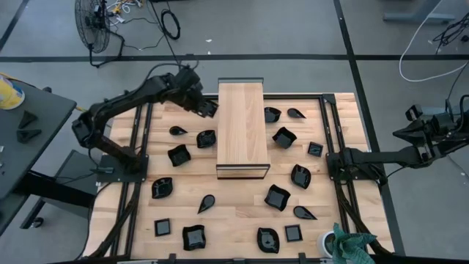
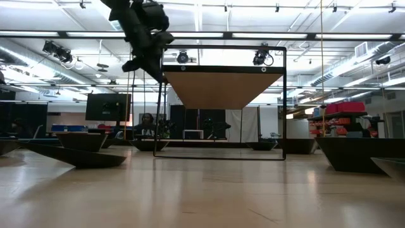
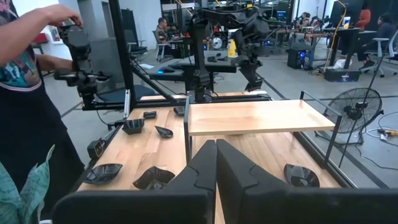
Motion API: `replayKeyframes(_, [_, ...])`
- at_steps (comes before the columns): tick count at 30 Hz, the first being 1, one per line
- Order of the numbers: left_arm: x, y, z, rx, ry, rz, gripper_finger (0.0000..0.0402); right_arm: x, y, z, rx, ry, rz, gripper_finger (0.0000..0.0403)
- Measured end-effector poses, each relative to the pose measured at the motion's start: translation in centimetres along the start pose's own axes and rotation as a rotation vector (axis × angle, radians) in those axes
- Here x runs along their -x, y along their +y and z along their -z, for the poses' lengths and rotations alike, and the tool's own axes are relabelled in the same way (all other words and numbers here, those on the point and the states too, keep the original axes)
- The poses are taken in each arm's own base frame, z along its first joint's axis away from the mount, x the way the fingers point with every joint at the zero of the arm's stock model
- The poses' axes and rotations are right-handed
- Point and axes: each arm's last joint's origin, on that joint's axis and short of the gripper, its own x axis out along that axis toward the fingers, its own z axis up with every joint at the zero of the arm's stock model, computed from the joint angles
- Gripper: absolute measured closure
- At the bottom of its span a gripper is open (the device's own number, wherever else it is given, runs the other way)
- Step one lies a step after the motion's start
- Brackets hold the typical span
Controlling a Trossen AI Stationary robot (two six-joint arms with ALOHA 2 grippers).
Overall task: Pick & Place Mini shaped plates
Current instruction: Put the square plate on the shelf
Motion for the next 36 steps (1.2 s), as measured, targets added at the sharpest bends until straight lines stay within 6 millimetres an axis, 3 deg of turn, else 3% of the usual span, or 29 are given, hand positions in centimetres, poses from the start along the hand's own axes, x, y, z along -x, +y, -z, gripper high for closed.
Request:
replayKeyframes(9, [-0.2, -5.4, 1.3, 0.025, -0.064, 0.156, 0.0399, 0.0, 0.0, 0.0, 0.000, 0.000, 0.000, 0.0392])
replayKeyframes(16, [0.2, -8.2, 1.2, 0.109, -0.155, 0.298, 0.0399, 0.0, 0.0, 0.0, 0.000, 0.000, 0.000, 0.0392])
replayKeyframes(25, [0.5, -10.4, 2.4, 0.202, -0.125, 0.375, 0.0400, 0.0, 0.0, 0.0, 0.000, 0.000, 0.000, 0.0392])
replayKeyframes(36, [0.7, -12.3, 3.9, 0.147, -0.078, 0.420, 0.0400, 0.0, 0.0, 0.0, 0.000, 0.000, 0.000, 0.0392])
